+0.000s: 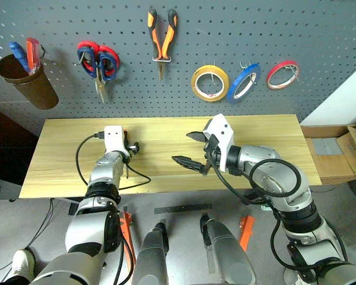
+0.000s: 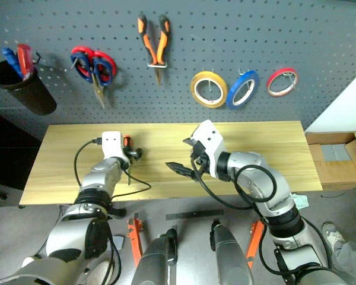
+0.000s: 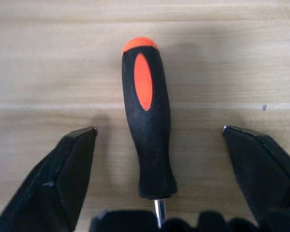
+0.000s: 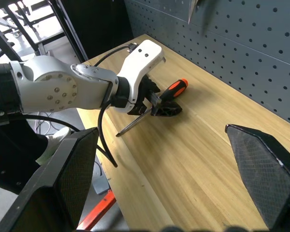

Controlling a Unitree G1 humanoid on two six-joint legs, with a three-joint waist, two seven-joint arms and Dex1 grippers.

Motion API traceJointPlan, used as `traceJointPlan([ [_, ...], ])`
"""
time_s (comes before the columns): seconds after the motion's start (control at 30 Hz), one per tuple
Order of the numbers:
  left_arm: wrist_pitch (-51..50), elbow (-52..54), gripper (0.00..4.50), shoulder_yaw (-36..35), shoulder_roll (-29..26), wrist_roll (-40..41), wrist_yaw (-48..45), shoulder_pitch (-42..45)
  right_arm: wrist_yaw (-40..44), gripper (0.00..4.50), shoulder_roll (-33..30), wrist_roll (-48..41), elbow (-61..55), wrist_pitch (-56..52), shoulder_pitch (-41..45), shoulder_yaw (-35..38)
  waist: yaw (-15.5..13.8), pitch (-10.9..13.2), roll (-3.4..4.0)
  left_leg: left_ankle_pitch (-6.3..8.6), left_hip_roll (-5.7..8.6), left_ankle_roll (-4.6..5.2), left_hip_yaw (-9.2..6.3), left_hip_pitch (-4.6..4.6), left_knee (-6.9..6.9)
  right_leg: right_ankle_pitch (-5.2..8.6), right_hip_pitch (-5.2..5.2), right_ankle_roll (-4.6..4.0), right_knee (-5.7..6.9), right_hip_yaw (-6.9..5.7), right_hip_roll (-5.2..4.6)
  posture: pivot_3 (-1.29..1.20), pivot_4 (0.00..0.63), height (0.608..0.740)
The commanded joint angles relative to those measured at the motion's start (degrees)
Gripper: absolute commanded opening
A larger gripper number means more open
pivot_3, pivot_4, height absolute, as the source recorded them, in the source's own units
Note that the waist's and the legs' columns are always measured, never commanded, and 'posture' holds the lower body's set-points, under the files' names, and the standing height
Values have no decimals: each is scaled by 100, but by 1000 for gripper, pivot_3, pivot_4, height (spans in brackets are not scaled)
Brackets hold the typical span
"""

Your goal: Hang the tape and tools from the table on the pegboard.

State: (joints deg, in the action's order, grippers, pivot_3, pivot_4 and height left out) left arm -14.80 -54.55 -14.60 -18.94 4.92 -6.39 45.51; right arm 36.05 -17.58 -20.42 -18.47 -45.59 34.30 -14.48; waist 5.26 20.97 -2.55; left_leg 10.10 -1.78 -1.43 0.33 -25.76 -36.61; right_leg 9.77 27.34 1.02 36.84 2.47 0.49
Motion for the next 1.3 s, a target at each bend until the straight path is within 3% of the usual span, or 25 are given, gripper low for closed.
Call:
traceJointPlan([
  [0.03, -142, -224, 2907, -43, -41, 71, 30, -138, -17, 4500, -18, -108, -269, 11, -6, 141, 11, 0, 0, 0, 0, 0, 2, 2, 3, 0, 0, 1, 0, 2, -1, -176, 425, 740],
  [0.23, -135, -187, 807, -8, -88, 72, 4, -180, -2, 4500, -7, -97, -225, 38, 15, 132, 33, 0, 0, -1, 0, -1, 4, 12, 30, 2, 1, 8, -6, 2, -1, -170, 422, 740],
  [0.27, -138, -182, 617, -9, -94, 75, 5, -184, 1, 4500, -1, -91, -201, 55, 27, 131, 35, 0, 0, -1, 0, -1, 5, 16, 37, 2, 0, 14, -6, 3, -2, -166, 417, 740],
  [0.47, -241, 11, 617, -41, -105, 127, 56, -216, 56, 4500, 8, -60, -60, 229, 92, 155, 35, 0, 0, -1, 4, -2, 10, 28, 64, 14, 1, 23, -6, 3, -3, -154, 401, 740],
  [0.6, -556, 1256, 617, 291, -97, -95, 111, -671, 146, 4500, 34, -376, -250, 165, 100, 400, 62, 0, 0, 1, 2, -5, 13, 26, 66, 16, 1, 27, -9, 6, -4, -145, 380, 740],
  [0.8, -2147, 5629, 617, 366, 322, -40, 613, -2321, 49, 4500, 190, -1094, -1000, 66, -209, 851, 27, -5, -8, 12, -2, -25, 8, -14, 67, 28, 31, 46, -1, 3, -43, -101, 328, 740],
  [0.93, -2906, 7387, 617, 495, 436, -302, 888, -2742, -256, 4500, 546, -1021, -956, 347, -335, 790, -54, -29, -32, 14, 5, -32, -7, -23, 64, 29, 35, 47, -6, -9, -37, -55, 286, 740],
  [1.07, -3405, 8473, 617, 497, 364, -705, 1225, -2742, -561, 4500, 1018, -997, -800, 667, -146, 816, -59, -50, -51, 12, 11, -32, -7, -19, 55, 25, 24, 52, -8, -8, -17, -11, 262, 740],
  [1.2, -3557, 9153, 617, 383, -284, -1463, 1457, -2415, -641, 4500, 1298, -854, -547, 1113, 85, 748, -71, -108, -88, 10, 10, -29, -5, -18, 52, 18, 24, 57, -8, -6, -5, 31, 233, 740],
  [1.3, -3290, 9071, 617, 220, -966, -1780, 1395, -1831, -730, 4500, 1500, -739, -289, 1401, 250, 688, -163, -165, -114, 8, 9, -34, -18, -20, 56, 22, 27, 50, -7, -21, 11, 46, 214, 740],
])
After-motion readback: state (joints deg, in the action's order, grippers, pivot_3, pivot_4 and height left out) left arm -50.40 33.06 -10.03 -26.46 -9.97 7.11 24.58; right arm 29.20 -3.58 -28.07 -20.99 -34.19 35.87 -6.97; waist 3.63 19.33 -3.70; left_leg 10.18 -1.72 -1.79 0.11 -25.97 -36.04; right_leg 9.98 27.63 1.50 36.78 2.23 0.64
